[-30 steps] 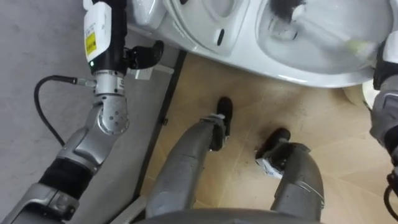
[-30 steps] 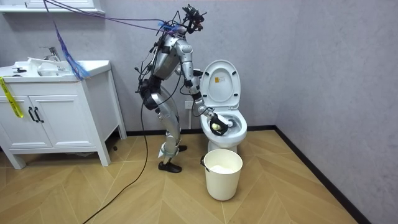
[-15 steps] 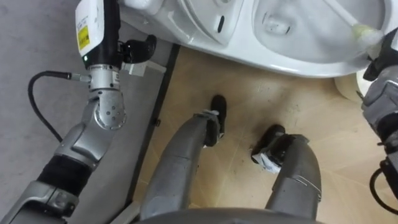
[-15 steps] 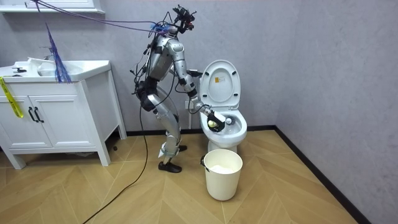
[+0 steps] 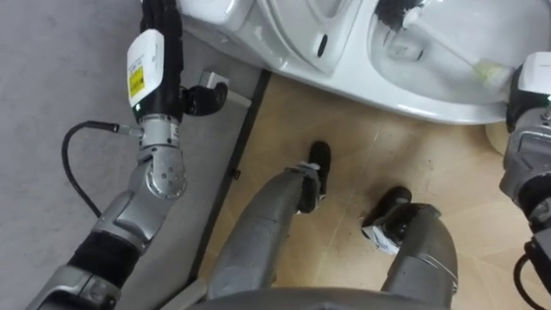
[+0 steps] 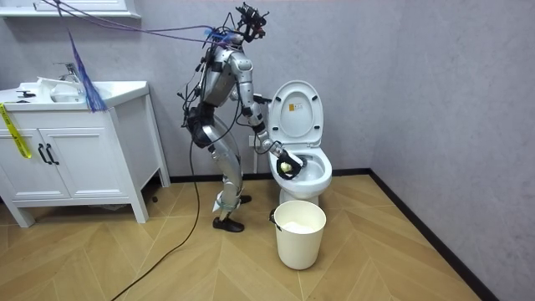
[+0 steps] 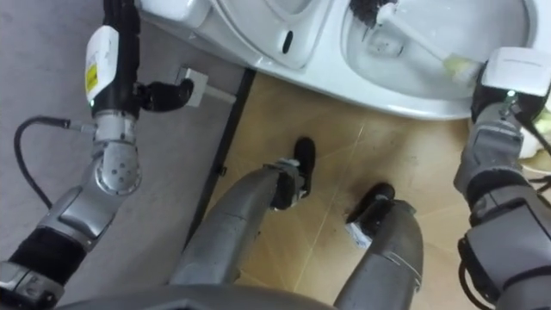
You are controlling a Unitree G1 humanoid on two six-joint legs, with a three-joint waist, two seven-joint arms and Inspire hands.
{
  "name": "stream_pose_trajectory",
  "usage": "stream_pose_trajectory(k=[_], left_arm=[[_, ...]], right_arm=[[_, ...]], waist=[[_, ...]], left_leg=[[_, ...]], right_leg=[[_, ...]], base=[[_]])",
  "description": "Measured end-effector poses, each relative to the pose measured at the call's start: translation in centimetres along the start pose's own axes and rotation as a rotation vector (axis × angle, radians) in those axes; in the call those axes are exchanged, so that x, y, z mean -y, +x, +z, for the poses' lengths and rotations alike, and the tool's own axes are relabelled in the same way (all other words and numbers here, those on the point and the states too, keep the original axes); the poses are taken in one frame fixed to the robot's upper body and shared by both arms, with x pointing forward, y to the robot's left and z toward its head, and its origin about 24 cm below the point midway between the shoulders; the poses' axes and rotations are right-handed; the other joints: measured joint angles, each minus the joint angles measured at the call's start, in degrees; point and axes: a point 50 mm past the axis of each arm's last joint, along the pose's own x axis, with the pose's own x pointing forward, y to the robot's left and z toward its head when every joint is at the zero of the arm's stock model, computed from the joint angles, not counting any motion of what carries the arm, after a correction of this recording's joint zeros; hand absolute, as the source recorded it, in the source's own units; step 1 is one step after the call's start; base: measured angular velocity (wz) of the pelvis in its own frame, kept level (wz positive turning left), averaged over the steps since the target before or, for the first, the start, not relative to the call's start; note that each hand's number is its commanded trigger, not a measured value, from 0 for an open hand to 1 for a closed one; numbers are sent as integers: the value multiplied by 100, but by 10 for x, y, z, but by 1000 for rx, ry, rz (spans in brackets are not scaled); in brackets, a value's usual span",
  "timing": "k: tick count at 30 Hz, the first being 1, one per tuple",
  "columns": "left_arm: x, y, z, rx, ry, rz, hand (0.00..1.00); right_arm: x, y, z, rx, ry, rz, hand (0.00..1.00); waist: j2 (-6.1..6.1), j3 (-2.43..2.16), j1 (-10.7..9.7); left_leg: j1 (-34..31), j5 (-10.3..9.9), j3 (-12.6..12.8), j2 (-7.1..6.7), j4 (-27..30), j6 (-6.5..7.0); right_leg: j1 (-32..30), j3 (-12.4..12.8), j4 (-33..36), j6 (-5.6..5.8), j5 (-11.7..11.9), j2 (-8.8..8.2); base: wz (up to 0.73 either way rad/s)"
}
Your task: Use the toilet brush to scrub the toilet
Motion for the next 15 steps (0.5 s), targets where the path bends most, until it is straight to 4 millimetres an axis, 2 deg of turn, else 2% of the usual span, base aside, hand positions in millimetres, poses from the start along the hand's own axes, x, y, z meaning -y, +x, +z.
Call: stream_pose_trajectory(k=[4, 7, 10, 13, 15], left_arm=[[-2, -6, -5, -32, -19, 6, 0], [-3, -8, -9, -67, -56, 3, 0], [-3, -10, -8, -70, -87, -7, 0], [-6, -9, -3, -66, -148, -18, 0], [-8, -8, -2, -57, -146, -30, 0]], right_arm=[[0, 1, 0, 12, -29, 30, 100], [-1, 1, -1, 36, -113, 54, 100], [1, 3, -1, 43, -166, 93, 100], [4, 6, -11, 32, -211, 129, 100], [5, 8, -27, 16, -271, 159, 100]], waist=[[-4, 2, -129], [-20, 5, -135], [-85, 42, -119], [-128, 41, -71], [-198, 35, 33]], left_leg=[[61, -3, -12, 8, -53, -7], [73, -7, -2, 21, -37, -4], [55, -26, 46, 29, 34, 25], [33, -34, 34, 50, 48, 36], [-37, -48, 28, 66, 109, 47]], right_leg=[[87, -42, -101, 5, 0, 23], [144, -91, -147, 10, -3, 21], [154, -68, -133, 42, -19, 17], [121, -41, -113, 75, -28, 8], [48, -18, -62, 72, -29, 7]], base=[[0], [3], [1], [0], [-4]])
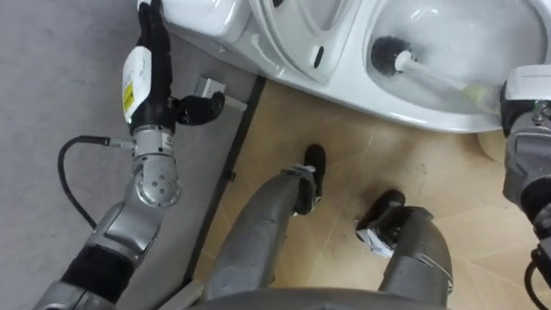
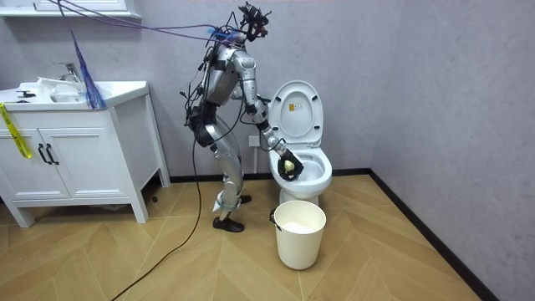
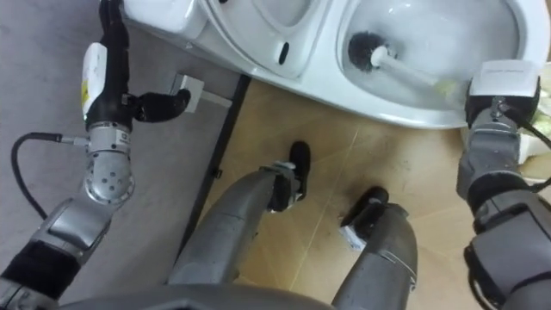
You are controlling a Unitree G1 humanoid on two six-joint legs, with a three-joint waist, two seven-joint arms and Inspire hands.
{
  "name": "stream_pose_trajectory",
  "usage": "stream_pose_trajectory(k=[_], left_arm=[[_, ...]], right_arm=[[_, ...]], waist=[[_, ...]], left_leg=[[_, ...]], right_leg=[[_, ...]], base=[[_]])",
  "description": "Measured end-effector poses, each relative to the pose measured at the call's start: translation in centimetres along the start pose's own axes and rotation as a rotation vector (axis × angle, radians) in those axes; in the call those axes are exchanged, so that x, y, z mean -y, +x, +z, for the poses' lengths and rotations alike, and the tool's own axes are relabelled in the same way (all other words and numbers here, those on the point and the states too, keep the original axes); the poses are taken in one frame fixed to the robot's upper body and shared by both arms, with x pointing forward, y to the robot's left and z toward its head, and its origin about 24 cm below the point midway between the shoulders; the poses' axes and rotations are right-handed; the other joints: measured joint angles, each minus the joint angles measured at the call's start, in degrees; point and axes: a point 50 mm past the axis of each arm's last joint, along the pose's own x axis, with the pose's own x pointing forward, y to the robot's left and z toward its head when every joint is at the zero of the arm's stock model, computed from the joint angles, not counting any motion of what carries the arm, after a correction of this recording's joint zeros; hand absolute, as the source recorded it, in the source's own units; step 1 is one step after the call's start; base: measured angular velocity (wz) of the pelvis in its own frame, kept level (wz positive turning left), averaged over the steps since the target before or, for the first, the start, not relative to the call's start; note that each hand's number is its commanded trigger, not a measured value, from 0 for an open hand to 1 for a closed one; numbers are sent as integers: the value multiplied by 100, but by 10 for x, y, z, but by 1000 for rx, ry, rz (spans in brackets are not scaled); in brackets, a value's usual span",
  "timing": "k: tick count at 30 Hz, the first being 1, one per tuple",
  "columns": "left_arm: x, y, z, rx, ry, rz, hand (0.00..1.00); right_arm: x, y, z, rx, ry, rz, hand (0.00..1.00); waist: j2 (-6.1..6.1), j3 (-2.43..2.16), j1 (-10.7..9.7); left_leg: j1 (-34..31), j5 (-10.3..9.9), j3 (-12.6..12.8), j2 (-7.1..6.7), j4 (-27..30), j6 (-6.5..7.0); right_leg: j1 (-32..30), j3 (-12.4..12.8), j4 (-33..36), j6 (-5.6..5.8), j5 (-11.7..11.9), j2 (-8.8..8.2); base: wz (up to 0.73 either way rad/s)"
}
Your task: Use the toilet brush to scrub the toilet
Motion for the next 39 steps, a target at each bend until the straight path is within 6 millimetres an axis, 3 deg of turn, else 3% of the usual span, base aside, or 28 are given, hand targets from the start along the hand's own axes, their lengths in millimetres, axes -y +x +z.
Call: stream_pose_trajectory(k=[5, 7, 12, 21, 28, 31, 32, 33, 34, 36, 39], left_arm=[[3, -8, -12, -82, -14, -62, 0], [8, -14, -21, -147, -22, -119, 0], [14, -27, -35, -238, -47, -175, 0], [22, -32, -34, -263, -100, -200, 0], [27, -28, -29, -242, -113, -198, 0], [26, -21, -26, -223, -137, -189, 0], [25, -18, -27, -228, -135, -183, 0], [20, -15, -29, -224, -117, -175, 0], [16, -13, -29, -215, -103, -170, 0], [16, -10, -27, -204, -104, -169, 0], [14, -5, -26, -192, -97, -160, 0]], right_arm=[[-2, 1, -13, -16, -35, 40, 100], [-4, 0, -13, -15, -37, 52, 100], [-18, -5, -20, -28, -52, 108, 100], [-30, -11, -25, -36, -70, 101, 100], [-16, -6, -19, 5, -1, -11, 100], [-10, -4, -6, 21, 156, -33, 100], [-8, -4, 4, 9, 239, -34, 100], [-5, -3, 11, -8, 351, -19, 100], [1, -1, 18, -25, 482, -7, 100], [5, 1, 22, -86, 706, 14, 100], [4, 1, 22, -181, 966, 34, 100]], waist=[[-32, -3, 16], [5, -28, -7], [-19, -23, 10], [24, -52, 3], [-24, -20, 10], [-134, 54, -16], [-143, 53, -26], [-241, 39, -102], [-334, 57, -185], [-398, 94, -241], [-427, 86, -332]], left_leg=[[-70, -6, -17, 23, 133, -3], [-100, -6, -55, 17, 157, -3], [-141, -32, -127, 8, 143, 37], [-121, -31, -110, 9, 106, 39], [-144, -29, -13, 19, 73, 36], [-216, -26, 44, 14, 70, 34], [-235, -28, 49, 12, 94, 34], [-279, -28, 73, 6, 79, 33], [-331, -26, 97, 8, 69, 32], [-410, -29, 98, 20, 136, 36], [-510, -50, 94, 29, 203, 73]], right_leg=[[-4, -13, 41, -6, -3, 22], [-4, -52, 39, -4, -2, 14], [12, -133, 27, 18, 6, 31], [56, -164, 26, 28, 4, 38], [-70, -67, 65, 10, -3, 28], [-188, -22, 114, -4, -4, 1], [-200, -19, 111, -7, -5, 12], [-271, 6, 121, -19, -13, 19], [-342, 19, 149, -24, -15, 9], [-381, 7, 158, -28, -18, 15], [-462, 16, 204, -12, -20, -1]], base=[[1], [4], [8], [2], [-4], [-4], [-7], [-3], [0], [0], [5]])
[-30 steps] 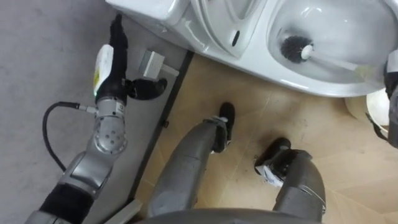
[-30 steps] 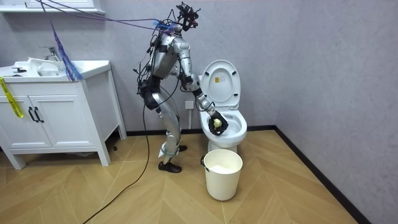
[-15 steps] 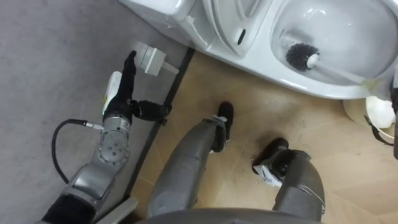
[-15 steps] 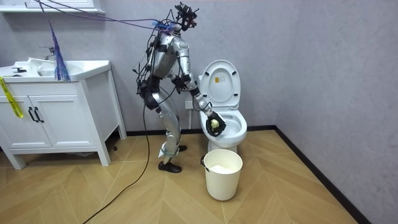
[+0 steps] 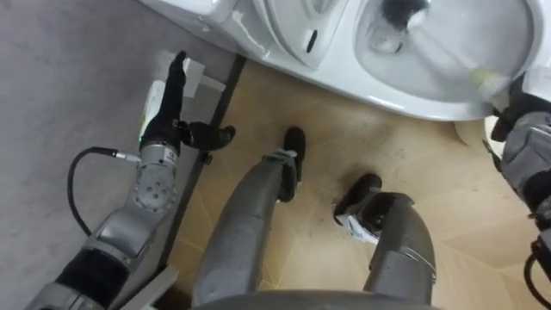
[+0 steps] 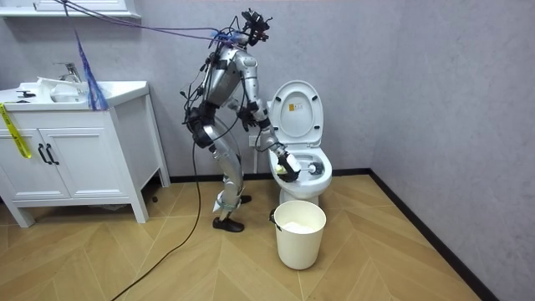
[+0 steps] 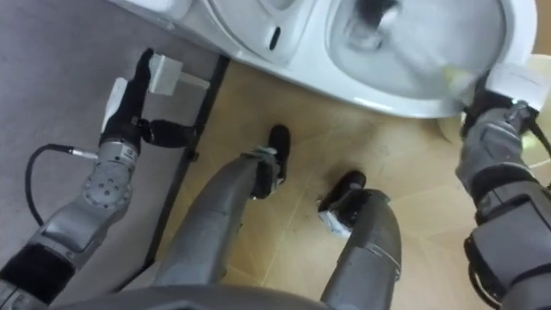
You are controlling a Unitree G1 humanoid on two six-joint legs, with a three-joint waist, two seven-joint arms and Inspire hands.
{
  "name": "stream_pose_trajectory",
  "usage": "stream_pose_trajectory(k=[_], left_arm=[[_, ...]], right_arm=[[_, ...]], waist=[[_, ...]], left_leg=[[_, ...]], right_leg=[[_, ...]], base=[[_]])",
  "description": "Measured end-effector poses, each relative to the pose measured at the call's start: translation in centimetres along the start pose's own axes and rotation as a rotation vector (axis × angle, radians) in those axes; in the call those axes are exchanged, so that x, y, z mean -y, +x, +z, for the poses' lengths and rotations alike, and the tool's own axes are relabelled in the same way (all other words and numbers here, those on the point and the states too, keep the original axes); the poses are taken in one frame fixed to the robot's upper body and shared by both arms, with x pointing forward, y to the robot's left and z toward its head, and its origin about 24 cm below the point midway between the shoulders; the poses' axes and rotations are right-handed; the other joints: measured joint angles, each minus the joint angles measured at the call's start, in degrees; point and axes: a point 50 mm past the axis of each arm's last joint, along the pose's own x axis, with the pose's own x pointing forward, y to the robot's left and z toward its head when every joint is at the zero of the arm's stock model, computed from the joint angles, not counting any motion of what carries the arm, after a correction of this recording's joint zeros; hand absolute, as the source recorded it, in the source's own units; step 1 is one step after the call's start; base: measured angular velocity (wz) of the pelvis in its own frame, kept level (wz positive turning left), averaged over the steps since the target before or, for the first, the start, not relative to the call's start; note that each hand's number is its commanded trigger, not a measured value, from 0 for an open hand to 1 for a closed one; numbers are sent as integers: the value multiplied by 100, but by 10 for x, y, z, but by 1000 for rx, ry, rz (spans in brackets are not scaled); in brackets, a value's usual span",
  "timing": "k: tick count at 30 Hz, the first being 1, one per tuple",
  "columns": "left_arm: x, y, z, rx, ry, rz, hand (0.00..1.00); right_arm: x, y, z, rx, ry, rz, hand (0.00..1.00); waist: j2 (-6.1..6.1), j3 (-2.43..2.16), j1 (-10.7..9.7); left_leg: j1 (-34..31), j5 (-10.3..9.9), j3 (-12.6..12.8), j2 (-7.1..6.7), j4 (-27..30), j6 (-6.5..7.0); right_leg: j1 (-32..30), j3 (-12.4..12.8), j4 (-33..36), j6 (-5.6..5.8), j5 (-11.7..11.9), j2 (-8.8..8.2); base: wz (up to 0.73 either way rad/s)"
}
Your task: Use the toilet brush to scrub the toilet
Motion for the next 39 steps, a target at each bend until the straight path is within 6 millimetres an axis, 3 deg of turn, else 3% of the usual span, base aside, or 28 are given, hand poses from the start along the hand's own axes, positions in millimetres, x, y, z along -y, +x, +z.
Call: stream_pose_trajectory(k=[5, 9, 17, 20, 22, 25, 27, 28, 32, 34, 38, 39], left_arm=[[-7, 8, 8, 30, 6, 23, 0], [-13, 11, 11, 38, 4, 53, 0], [-16, 10, 6, 50, 116, 93, 0], [-15, 13, 8, 70, 199, 102, 0], [-15, 16, 9, 72, 223, 105, 0], [-13, 21, 18, 101, 211, 111, 0], [-13, 19, 19, 110, 218, 114, 0], [-12, 18, 19, 116, 220, 113, 0], [-10, 14, 26, 153, 211, 111, 0], [-9, 10, 29, 170, 201, 109, 0], [-6, -3, 29, 186, 174, 98, 0], [-5, -7, 31, 199, 160, 96, 0]], right_arm=[[0, -1, -2, -53, 147, -15, 100], [-15, -7, 9, -70, 272, 42, 100], [-19, -8, 0, -89, 263, 39, 100], [-16, -7, -8, -39, 83, -4, 100], [-15, -7, -12, 14, -76, -24, 100], [-11, -6, -33, 51, -362, -29, 100], [-3, -3, -40, 68, -507, -51, 100], [0, -2, -41, 73, -536, -55, 100], [11, 0, -60, 53, -695, -37, 100], [13, -1, -70, 31, -726, -9, 100], [9, -5, -82, 22, -773, 22, 100], [7, -7, -87, 13, -780, 39, 100]], waist=[[-26, -5, -7], [-19, -10, -154], [-1, -21, -207], [42, -37, -118], [185, -42, -77], [408, -53, 194], [564, -118, 381], [592, -126, 420], [803, -113, 658], [811, -114, 769], [839, -134, 792], [858, -149, 797]], left_leg=[[-121, -38, 98, -13, 152, 71], [-197, -25, 69, -26, 224, 93], [-174, 15, 43, -193, 249, 194], [-167, 20, 32, -222, 265, 219], [-166, 15, -57, -219, 329, 228], [-147, -6, -142, -210, 341, 219], [-145, -22, -147, -142, 329, 212], [-139, -19, -147, -139, 311, 208], [134, -5, -235, -144, 226, 182], [302, 27, -247, -182, 81, 141], [580, 42, -253, -198, -125, 119], [683, 46, -256, -184, -184, 119]], right_leg=[[-227, 183, 253, 21, -28, -107], [-274, 174, 342, 18, -27, -136], [-260, 168, 478, 103, -52, -290], [-238, 177, 496, 151, -65, -293], [-143, 87, 455, 164, -54, -261], [-53, 26, 393, 169, -51, -217], [-23, 22, 261, 195, -6, -138], [-12, 7, 230, 190, 10, -127], [286, -19, 100, 192, 32, -76], [398, 2, 10, 195, 64, -77], [664, -45, -179, 200, 81, -46], [784, -58, -268, 220, 93, 33]], base=[[-4], [3], [8], [8], [0], [0], [-18], [-24], [1], [-6], [2], [8]])
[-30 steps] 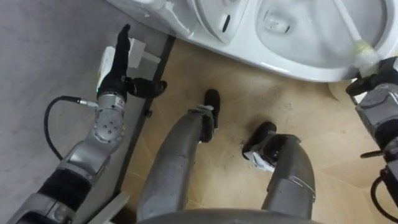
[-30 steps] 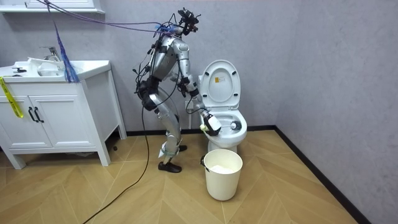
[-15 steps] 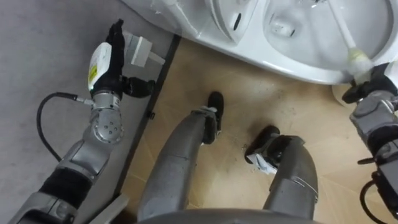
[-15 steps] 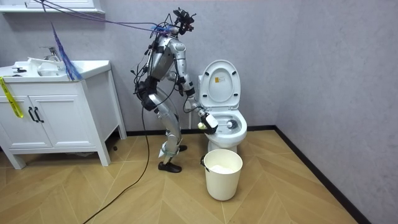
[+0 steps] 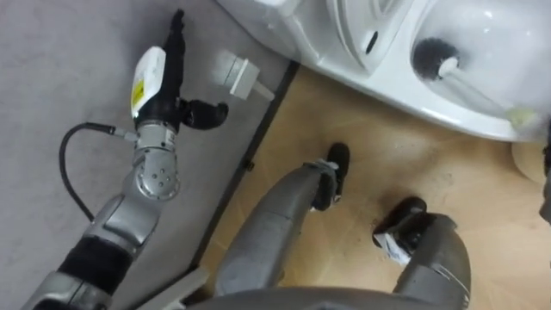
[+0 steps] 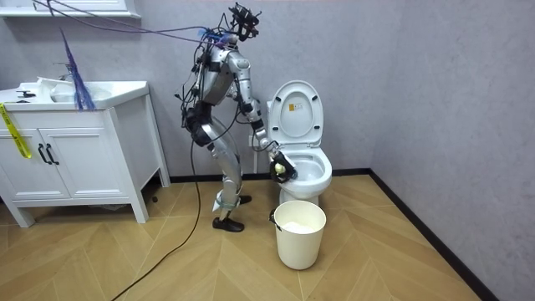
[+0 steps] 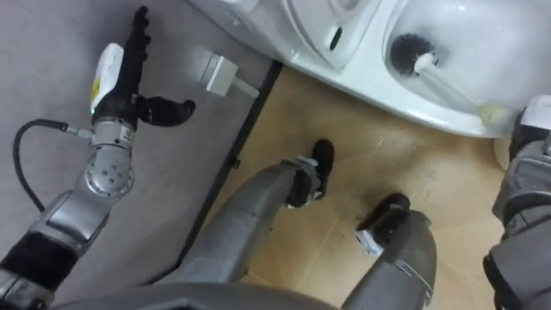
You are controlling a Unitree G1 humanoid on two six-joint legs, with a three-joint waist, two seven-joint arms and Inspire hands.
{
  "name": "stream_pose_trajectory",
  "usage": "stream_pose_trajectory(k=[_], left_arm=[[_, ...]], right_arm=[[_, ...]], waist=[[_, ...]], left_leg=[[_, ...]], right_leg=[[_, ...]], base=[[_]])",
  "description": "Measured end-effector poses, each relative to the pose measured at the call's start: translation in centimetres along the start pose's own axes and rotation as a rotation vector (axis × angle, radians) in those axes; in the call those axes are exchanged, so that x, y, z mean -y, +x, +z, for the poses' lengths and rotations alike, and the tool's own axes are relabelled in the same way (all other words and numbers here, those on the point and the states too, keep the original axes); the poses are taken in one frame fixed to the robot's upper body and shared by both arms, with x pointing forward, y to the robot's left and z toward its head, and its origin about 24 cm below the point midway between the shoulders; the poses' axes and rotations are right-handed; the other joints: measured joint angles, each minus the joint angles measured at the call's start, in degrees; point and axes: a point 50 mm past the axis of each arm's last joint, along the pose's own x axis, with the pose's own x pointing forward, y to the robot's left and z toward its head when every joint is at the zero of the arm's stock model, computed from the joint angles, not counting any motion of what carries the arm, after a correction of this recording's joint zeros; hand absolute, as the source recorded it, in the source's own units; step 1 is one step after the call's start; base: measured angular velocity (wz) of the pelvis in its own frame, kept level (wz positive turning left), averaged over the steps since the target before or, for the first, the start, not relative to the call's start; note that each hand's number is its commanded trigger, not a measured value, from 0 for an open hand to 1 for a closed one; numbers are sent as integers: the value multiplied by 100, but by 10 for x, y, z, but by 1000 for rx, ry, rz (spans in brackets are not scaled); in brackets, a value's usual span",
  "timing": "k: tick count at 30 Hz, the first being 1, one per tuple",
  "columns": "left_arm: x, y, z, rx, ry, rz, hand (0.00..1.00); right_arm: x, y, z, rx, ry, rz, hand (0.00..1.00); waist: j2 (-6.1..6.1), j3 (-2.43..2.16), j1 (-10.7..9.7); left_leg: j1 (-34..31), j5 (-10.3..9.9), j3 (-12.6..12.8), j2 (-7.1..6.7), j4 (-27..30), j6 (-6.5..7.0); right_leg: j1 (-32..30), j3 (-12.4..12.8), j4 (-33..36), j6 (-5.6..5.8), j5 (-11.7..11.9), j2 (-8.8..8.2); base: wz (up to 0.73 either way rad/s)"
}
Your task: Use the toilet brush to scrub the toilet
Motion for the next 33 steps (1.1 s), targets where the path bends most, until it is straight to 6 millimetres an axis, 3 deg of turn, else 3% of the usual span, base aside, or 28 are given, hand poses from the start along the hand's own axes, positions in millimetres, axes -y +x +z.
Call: stream_pose_trajectory(k=[2, 3, 5, 8, 10, 12, 14, 15, 18, 21, 25, 30, 32, 33], left_arm=[[0, -4, 1, 12, -13, 2, 0], [0, -6, 0, 15, -18, 2, 0], [0, -6, 1, 20, -20, 4, 0], [-3, -6, -1, 19, -27, 24, 0], [-4, -9, -4, 6, -25, 30, 0], [-3, -11, -11, -3, -6, 29, 0], [-2, -12, -16, -25, 3, 29, 0], [-1, -14, -20, -36, 12, 27, 0], [2, -20, -26, -61, 25, 13, 0], [6, -27, -25, -51, 40, 10, 0], [0, -34, -26, -44, 73, 46, 0], [-2, -59, -36, -61, 89, 48, 0], [-8, -72, -46, -108, 95, 63, 0], [-12, -81, -55, -150, 102, 82, 0]], right_arm=[[-9, -4, -2, 3, -17, 31, 100], [-17, -7, -4, 7, -35, 53, 100], [-29, -13, -5, 14, -47, 83, 100], [-43, -20, 6, 46, -37, 130, 100], [-54, -27, 18, 77, -22, 175, 100], [-70, -38, 30, 118, -8, 250, 100], [-80, -46, 40, 143, 12, 302, 100], [-89, -53, 46, 152, 36, 335, 100], [-108, -71, 57, 171, 97, 413, 100], [-133, -92, 54, 142, 184, 517, 100], [-154, -116, 58, 135, 320, 617, 100], [-175, -147, 58, 51, 569, 711, 100], [-175, -150, 53, 10, 690, 693, 100], [-174, -151, 48, -15, 756, 675, 100]], waist=[[6, -6, 2], [-50, 31, -23], [-103, 43, -81], [-158, 41, -334], [-316, 45, -463], [-560, 38, -555], [-697, 51, -725], [-762, 21, -805], [-929, 8, -1059], [-1004, -11, -1219], [-1091, -28, -1458], [-1242, -170, -1700], [-1241, -188, -1732], [-1277, -170, -1744]], left_leg=[[208, 25, 7, 12, -84, 2], [376, 17, 16, 8, -186, -11], [605, -12, -13, -18, -308, -55], [905, -36, -7, -29, -384, -93], [1149, -36, 5, -37, -488, -94], [1505, -36, 44, -32, -631, -96], [1761, -36, 84, -31, -726, -96], [1941, -37, 64, -29, -810, -97], [2325, -72, -26, -7, -931, -154], [2706, -119, -4, -9, -1075, -219], [3278, -133, -4, -59, -1404, -240], [3928, -167, 22, -59, -1669, -296], [4204, -202, 92, -35, -1818, -347], [4371, -213, 125, -36, -1899, -364]], right_leg=[[227, -17, -174, 1, 47, 73], [392, -31, -274, 4, 46, 84], [617, -40, -383, 25, 15, 92], [1029, -127, -643, 26, 14, 144], [1261, -92, -769, 51, -2, 185], [1623, -75, -1005, 61, 1, 214], [1943, -108, -1201, 90, 8, 279], [2144, -112, -1334, 105, 16, 300], [2689, -119, -1751, 167, 63, 461], [3101, -9, -2091, 211, 107, 577], [3575, 35, -2300, 237, 129, 590], [4212, 98, -2662, 251, 163, 665], [4397, 232, -2765, 243, 175, 720], [4531, 303, -2875, 235, 213, 766]], base=[[5], [4], [8], [8], [-5], [-12], [10], [13], [17], [12], [-8], [-10], [-34], [-39]])
